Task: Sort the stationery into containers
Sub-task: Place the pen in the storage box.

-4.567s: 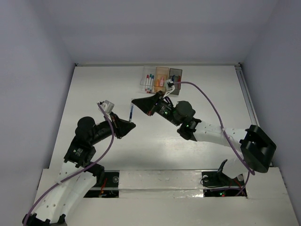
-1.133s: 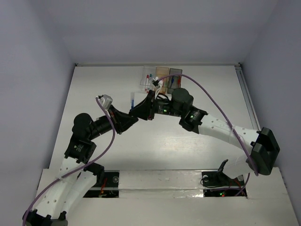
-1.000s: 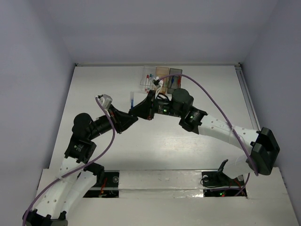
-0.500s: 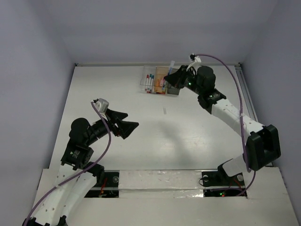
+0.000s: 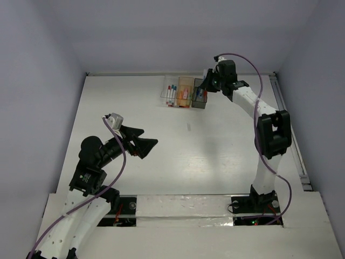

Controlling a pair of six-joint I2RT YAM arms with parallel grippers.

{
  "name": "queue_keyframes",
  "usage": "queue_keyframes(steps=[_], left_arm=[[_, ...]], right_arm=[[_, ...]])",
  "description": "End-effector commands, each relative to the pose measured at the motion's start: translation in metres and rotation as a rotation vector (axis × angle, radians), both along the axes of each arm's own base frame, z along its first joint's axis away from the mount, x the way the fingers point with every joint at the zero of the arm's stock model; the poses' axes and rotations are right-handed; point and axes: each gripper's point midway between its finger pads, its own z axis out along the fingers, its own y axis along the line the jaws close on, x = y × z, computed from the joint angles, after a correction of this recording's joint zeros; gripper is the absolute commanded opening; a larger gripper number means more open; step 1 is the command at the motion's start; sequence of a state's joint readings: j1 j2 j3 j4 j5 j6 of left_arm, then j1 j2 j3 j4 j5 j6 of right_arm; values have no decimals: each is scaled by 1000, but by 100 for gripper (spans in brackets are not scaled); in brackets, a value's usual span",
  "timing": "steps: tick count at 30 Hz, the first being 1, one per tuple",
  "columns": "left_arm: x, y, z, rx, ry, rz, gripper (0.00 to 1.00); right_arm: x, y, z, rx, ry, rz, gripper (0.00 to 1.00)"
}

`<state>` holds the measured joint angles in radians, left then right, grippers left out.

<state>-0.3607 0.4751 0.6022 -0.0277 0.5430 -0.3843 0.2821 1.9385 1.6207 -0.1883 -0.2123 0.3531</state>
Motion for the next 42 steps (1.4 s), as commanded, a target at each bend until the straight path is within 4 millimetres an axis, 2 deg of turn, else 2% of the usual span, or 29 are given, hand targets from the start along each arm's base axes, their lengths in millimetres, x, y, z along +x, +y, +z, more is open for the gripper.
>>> queue_keyframes(steps=[1,2,3,4,5,7,8,9,12,13,20,23,27,31,35,37,40,42], left_arm=[[1,1,6,-4,-41,3,99],[0,0,6,-4,-41,0,99],[0,0,6,-4,-41,0,99],[0,0,6,-5,-41,-1,99],[0,0,6,-5,-41,-1,99],[0,0,7,-4,-43,-1,99],[0,0,6,-3,-42,0,99],[0,0,6,-3,-40,-1,99],[0,0,6,-4,-39,-3,99],[0,0,6,-3,-38,-1,99],[1,0,5,-3,-36,2,99],[1,1,1,4,-15,3,99],[1,1,0,5,-12,5,99],[1,1,0,3,-13,5,99],[1,1,1,2,-15,5,99],[0,1,1,2,-17,3,99],[0,0,1,2,-15,2,99],[0,0,1,2,-15,2,99]], right_arm=[[19,-6,13,-66,-30,-4,0],[24,-5,-1,-75,-5,-1,0],[26,-5,-5,-82,7,-3,0],[30,-10,-9,-85,11,-12,0],[35,-9,-6,-84,2,-15,0],[39,-8,-18,-88,22,-15,0],[43,-7,-15,-87,11,-16,0],[45,-7,-23,-93,24,-18,0],[51,-7,-26,-101,29,-20,0],[52,-6,-34,-107,46,-18,0],[51,-6,-48,-131,89,3,0],[49,-7,-49,-130,93,0,4],[48,-7,-44,-132,86,0,21],[48,-10,-41,-151,85,-4,29],[47,-12,-44,-170,104,1,32],[45,-12,-44,-172,110,3,38],[44,-16,-40,-178,107,-14,44],[42,-11,-19,-141,61,-2,44]])
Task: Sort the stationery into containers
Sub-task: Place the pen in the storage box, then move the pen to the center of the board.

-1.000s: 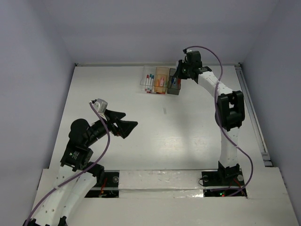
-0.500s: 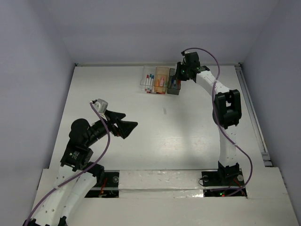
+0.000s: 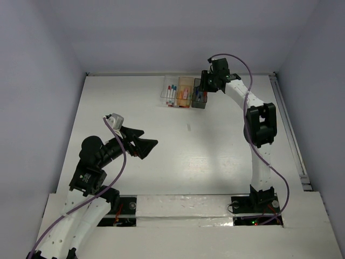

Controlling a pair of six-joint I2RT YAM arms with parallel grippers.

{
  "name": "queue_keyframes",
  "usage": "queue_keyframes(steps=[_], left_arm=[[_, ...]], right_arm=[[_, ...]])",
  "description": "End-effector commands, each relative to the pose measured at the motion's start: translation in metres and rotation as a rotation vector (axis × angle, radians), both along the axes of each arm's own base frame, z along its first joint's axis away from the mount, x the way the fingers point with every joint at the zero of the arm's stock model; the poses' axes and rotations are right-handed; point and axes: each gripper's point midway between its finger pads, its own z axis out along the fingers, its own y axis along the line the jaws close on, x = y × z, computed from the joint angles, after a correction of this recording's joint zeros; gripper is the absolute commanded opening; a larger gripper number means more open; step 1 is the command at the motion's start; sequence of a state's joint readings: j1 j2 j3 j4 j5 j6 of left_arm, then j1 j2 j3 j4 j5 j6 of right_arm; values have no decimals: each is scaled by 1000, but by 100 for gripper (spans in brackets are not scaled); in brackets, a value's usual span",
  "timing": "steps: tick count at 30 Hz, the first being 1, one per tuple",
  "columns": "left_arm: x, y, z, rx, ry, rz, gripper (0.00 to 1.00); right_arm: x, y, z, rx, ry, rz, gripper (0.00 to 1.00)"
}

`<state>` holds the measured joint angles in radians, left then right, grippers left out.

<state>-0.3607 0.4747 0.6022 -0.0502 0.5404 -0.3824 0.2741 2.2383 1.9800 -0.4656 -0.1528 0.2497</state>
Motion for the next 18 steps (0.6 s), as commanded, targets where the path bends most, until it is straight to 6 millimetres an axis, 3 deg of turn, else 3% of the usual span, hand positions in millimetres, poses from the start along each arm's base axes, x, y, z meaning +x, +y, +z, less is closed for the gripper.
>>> queue_keyframes(steps=[1,2,4,5,6,7,12,18], left_arm=[[1,0,5,-6,-33,-1,99],[1,-1,5,-6,-33,-3,99],[1,-1,6,-7,-35,-3,99],[1,-1,5,-6,-33,-3,99],[1,-1,6,-7,-36,-3,99],[1,-1,4,-6,-32,-3,99],[1,-1,4,-6,-29,-4,99],[1,-1,5,-8,-32,-7,99]], right_arm=[[1,2,55,53,-114,18,44],[-9,4,62,74,-123,37,44],[-20,25,78,126,-175,108,33],[-35,39,67,129,-155,146,32],[-42,49,80,142,-197,180,31],[-49,57,78,146,-198,203,31],[-84,108,55,108,-212,327,29],[-76,126,11,-1,-233,379,41]])
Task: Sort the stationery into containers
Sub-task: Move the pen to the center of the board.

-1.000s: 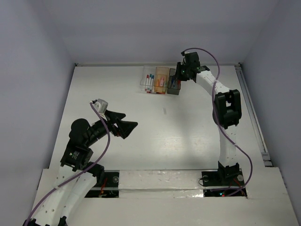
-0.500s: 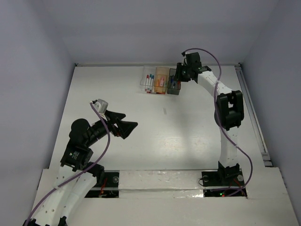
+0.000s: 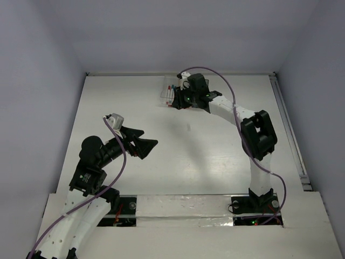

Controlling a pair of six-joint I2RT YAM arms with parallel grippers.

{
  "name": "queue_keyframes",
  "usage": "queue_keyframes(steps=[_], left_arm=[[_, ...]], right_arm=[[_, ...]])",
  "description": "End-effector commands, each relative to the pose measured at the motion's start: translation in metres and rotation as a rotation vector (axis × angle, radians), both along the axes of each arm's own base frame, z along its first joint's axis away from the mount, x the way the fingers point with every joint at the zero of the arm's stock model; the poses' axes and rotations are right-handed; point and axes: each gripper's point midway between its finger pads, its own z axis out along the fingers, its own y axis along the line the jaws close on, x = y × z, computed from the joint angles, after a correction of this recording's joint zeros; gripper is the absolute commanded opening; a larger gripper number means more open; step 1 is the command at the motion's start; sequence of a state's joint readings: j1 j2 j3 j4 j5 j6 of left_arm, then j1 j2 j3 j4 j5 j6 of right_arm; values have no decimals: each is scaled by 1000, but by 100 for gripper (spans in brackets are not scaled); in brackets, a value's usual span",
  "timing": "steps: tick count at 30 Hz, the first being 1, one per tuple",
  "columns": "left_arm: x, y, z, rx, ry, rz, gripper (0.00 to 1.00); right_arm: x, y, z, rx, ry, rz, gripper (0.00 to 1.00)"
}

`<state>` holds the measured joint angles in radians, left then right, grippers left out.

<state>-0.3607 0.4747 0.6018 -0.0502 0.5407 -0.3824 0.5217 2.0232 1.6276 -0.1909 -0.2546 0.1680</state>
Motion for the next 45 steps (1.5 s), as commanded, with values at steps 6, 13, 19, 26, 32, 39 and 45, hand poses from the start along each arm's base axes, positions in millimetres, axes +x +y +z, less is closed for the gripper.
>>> queue_keyframes(steps=[6,13,19,26,32,39,45], left_arm=[[1,-1,4,-7,-31,-8,99],[2,0,5,-7,-33,-2,99],[2,0,5,-6,-32,-4,99],[2,0,5,-6,-32,-4,99],[2,-1,5,-6,-32,-7,99],[1,-1,5,-7,-35,-10,99],[0,-1,6,-9,-39,-11,99]], right_arm=[[40,-8,-33,-165,-186,11,51],[53,-16,-65,-283,-202,29,62],[60,-19,-75,-310,-210,10,68],[59,-10,-82,-326,-230,30,70],[56,0,-72,-303,-294,31,70],[70,-5,-76,-338,-292,-35,72],[71,-1,-91,-365,-210,-15,80]])
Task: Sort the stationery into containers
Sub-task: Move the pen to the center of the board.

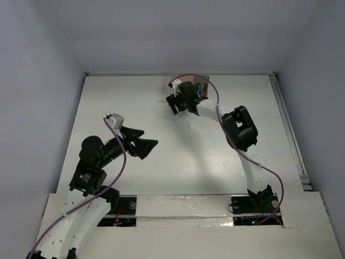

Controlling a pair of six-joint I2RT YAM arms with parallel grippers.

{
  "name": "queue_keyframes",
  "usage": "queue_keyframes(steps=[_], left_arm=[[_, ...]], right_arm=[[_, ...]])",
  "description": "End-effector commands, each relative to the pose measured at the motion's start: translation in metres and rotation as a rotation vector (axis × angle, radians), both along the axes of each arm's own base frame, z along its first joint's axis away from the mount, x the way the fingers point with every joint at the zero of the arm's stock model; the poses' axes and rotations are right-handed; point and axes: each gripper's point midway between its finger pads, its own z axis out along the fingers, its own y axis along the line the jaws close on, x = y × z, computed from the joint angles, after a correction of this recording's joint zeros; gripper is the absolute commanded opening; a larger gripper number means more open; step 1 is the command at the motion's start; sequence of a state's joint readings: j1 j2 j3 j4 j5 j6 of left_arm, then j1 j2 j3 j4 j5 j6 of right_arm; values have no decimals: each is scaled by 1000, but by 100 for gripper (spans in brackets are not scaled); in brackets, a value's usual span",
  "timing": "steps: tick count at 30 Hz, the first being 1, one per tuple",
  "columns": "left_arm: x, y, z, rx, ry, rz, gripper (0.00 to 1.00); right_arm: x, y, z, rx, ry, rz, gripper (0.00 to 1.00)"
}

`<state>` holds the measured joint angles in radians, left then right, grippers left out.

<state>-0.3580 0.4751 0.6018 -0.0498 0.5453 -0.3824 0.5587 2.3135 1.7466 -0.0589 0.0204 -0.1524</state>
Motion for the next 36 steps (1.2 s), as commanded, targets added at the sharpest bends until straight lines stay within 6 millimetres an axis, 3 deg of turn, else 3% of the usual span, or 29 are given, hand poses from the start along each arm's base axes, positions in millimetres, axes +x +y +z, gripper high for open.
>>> queue_keyframes(steps=[1,5,6,7,13,19,24,28,36], left_arm=[[1,-1,6,-9,-39,-10,99],[0,-1,6,-9,-39,-11,99],[0,-1,7,-10,-42,-10,99],[0,-1,7,-9,-41,-11,99],[-1,-1,7,-12,-44,-13,99],[-1,-1,7,-12,-44,-13,99],[-1,-1,8,-14,-44,-11,99],[-1,-1,7,-12,-42,-14,99],[1,0,6,-11,-41,-7,99]], right_arm=[[3,5,-3,-24,42,-5,81],[-4,6,-6,-17,74,2,80],[-13,0,-16,-27,97,-1,78],[-13,1,0,0,65,-3,77],[-44,-6,24,91,43,16,58],[-56,-11,37,99,37,35,58],[-59,1,24,96,80,104,53],[-63,10,2,71,154,171,51],[-69,32,-7,108,253,270,52]])
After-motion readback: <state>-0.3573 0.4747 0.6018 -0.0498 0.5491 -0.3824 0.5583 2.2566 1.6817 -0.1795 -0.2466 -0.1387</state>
